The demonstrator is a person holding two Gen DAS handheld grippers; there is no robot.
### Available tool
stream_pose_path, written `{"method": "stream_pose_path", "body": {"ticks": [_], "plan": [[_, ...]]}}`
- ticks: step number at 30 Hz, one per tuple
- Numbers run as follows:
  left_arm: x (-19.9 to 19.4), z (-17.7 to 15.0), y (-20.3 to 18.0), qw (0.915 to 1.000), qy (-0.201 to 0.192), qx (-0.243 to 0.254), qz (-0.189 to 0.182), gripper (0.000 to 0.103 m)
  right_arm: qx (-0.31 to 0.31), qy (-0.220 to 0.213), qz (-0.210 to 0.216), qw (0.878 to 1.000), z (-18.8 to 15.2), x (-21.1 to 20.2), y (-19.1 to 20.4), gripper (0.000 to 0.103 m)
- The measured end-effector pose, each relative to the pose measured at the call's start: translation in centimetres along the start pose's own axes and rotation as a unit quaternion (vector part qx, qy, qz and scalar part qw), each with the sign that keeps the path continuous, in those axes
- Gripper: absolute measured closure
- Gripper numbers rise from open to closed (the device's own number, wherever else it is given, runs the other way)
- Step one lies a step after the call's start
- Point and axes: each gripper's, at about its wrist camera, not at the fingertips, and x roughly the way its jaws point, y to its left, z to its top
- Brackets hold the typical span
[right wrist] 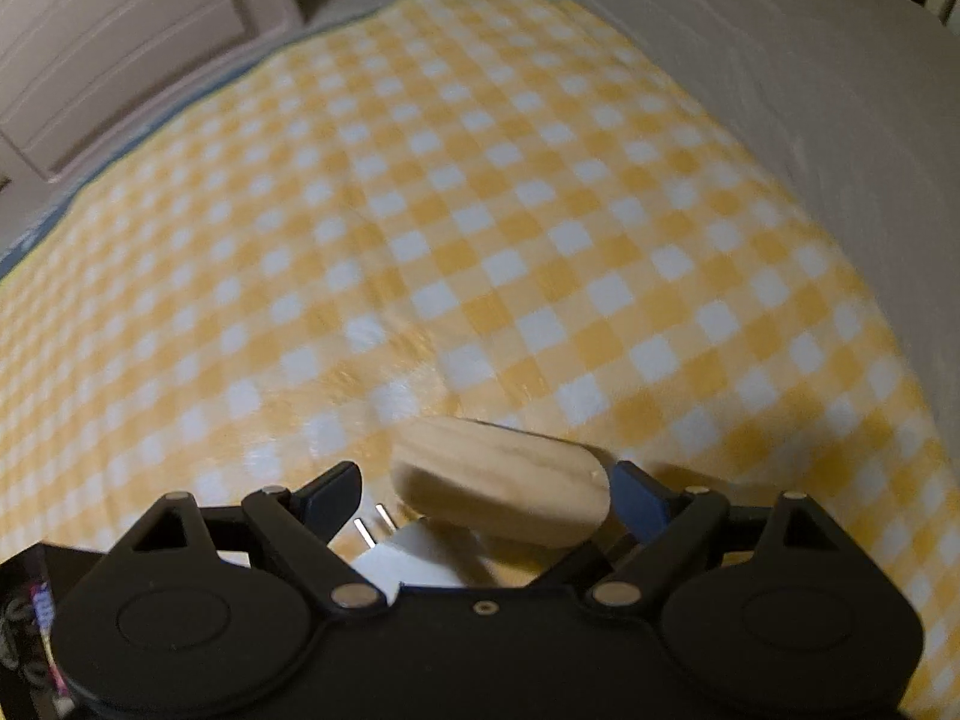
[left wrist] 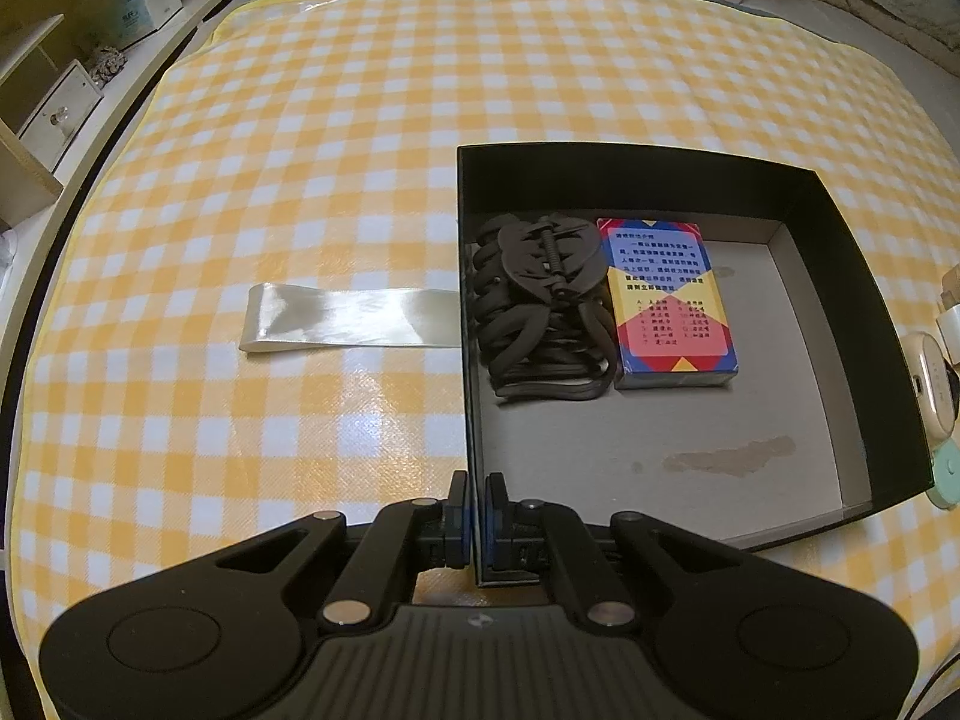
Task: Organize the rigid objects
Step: 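Reach the right tool to the wooden oval block and grasp it, then carry the wooden block with the right tool into the black box and release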
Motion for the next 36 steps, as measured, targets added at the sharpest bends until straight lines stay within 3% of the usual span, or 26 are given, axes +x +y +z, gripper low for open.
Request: {"method": "stream_pose_path", "body": {"ticks": [12,17,19,24,28,32,36], "plan": [[0.2,0.0,-0.3,1.0000,0.001,-0.001,-0.001,0.099,0.008,0.014,-0.083,0.996,0.5,2.1,1.5,0.008],[0.1,0.1,-0.3,1.0000,0.002,-0.001,0.000,0.099,0.048,0.031,-0.073,0.996,0.6,2.5,-0.1,0.010],[0.1,0.1,-0.3,1.0000,0.002,0.000,0.000,0.098,0.027,0.028,-0.068,0.997,0.7,2.3,0.0,0.010],[0.3,0.0,-0.4,1.0000,0.002,0.000,0.000,0.098,-0.109,-0.032,-0.046,0.992,0.0,0.2,2.4,0.011],[0.3,0.0,-0.4,1.0000,0.002,0.000,0.001,0.098,-0.216,-0.089,-0.010,0.972,-1.2,-2.6,4.8,0.011],[0.2,0.1,-0.5,1.0000,0.002,0.000,0.000,0.098,-0.307,-0.137,0.021,0.941,-3.1,-5.5,7.2,0.011],[0.2,0.1,-0.6,1.0000,0.002,0.000,0.001,0.098,-0.386,-0.182,0.063,0.902,-5.3,-8.5,9.6,0.011]]}}
